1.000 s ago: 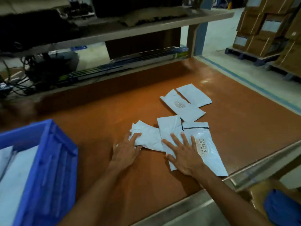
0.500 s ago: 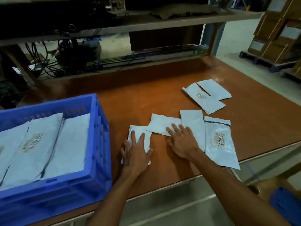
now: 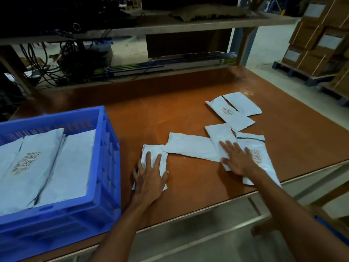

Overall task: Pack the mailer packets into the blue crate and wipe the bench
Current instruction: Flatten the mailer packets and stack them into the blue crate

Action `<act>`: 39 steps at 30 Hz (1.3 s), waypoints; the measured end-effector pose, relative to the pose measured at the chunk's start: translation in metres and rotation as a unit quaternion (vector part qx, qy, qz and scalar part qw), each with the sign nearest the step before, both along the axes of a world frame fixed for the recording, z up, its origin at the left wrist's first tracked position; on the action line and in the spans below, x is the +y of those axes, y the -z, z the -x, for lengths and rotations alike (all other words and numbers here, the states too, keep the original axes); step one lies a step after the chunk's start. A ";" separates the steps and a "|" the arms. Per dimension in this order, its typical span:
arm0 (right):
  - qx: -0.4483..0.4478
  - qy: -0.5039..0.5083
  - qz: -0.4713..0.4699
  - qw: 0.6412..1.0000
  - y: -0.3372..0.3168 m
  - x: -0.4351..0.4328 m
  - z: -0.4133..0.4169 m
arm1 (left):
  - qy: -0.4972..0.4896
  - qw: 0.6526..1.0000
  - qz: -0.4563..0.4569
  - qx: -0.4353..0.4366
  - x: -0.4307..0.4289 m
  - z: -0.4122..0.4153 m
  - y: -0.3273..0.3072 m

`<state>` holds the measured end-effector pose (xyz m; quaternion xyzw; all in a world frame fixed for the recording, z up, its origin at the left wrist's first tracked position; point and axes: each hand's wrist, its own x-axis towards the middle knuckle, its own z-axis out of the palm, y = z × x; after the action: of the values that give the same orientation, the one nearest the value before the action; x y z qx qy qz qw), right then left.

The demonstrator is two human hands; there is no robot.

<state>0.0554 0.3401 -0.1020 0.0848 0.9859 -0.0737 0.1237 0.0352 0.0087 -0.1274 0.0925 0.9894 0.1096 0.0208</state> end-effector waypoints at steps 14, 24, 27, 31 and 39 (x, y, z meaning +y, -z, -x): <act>0.095 -0.062 -0.054 0.992 -0.005 -0.113 0.036 | -0.027 0.999 0.005 0.032 0.003 0.013 0.007; 0.102 -0.087 0.028 0.991 0.011 -0.118 0.009 | -0.045 0.999 0.001 0.012 0.009 0.023 0.009; 0.131 -0.064 0.023 0.989 0.005 -0.122 0.001 | -0.047 0.998 -0.005 0.029 0.012 0.021 0.011; 0.112 -0.071 0.027 0.991 0.013 -0.129 0.035 | -0.051 0.998 0.019 0.023 0.025 0.019 0.008; 0.094 -0.109 -0.002 0.990 0.026 -0.139 0.018 | -0.049 0.998 0.041 0.014 0.033 0.019 -0.004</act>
<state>0.0379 0.2011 -0.1281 -0.0304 0.9967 -0.0655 0.0380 0.0166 0.0412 -0.1230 0.0441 0.9967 0.0683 0.0050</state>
